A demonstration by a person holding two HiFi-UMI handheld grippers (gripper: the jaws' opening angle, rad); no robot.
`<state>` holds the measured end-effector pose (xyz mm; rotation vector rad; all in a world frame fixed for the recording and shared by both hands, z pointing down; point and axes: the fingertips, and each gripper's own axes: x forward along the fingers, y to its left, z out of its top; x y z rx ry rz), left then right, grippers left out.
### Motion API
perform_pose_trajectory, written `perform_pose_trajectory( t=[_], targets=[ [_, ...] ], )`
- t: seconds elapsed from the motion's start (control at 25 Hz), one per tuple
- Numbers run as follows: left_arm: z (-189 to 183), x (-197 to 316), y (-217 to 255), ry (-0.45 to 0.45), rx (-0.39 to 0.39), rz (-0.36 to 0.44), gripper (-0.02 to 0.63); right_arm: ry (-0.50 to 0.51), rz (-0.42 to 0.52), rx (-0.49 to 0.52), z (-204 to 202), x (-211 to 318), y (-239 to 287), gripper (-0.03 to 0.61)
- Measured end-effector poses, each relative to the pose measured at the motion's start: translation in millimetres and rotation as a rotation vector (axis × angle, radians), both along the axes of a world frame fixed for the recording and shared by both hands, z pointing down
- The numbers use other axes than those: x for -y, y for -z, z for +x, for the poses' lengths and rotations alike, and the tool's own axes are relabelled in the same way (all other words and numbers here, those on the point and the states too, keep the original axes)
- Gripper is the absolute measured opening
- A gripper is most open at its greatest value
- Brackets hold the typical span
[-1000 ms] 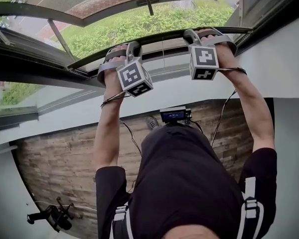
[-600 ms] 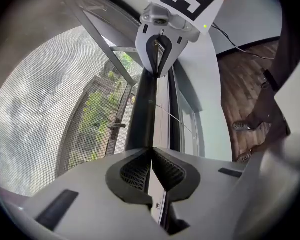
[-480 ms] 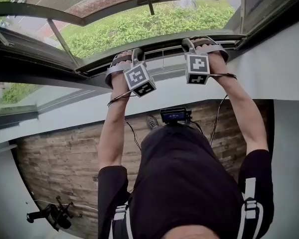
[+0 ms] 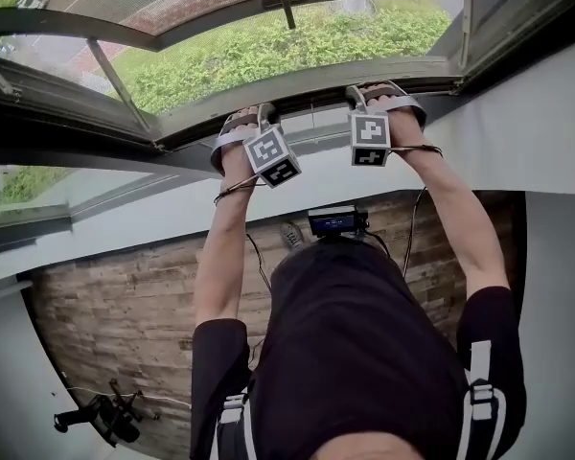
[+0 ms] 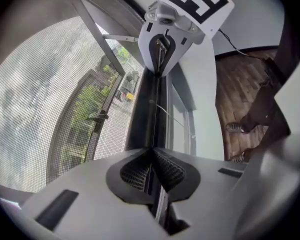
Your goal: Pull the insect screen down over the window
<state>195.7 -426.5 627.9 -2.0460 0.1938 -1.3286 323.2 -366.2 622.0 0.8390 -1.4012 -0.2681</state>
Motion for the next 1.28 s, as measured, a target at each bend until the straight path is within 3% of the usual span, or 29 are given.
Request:
perform_pose_trajectory(
  t=[0.72, 1.08, 1.28],
  targets=[
    [0, -1, -41, 0.031, -0.018, 0.0, 0.023, -0.024, 0.028, 0.012, -3, 2, -35, 0.021],
    [0, 2, -35, 0.038, -0.002, 0.017, 0.023, -0.028, 0.007, 0.02, 0, 1, -37, 0.021],
    [-3, -4, -44, 0.031, -0.005, -0.02, 0.023, -0.029, 0.005, 0.041, -2, -3, -41, 0.021]
  ],
)
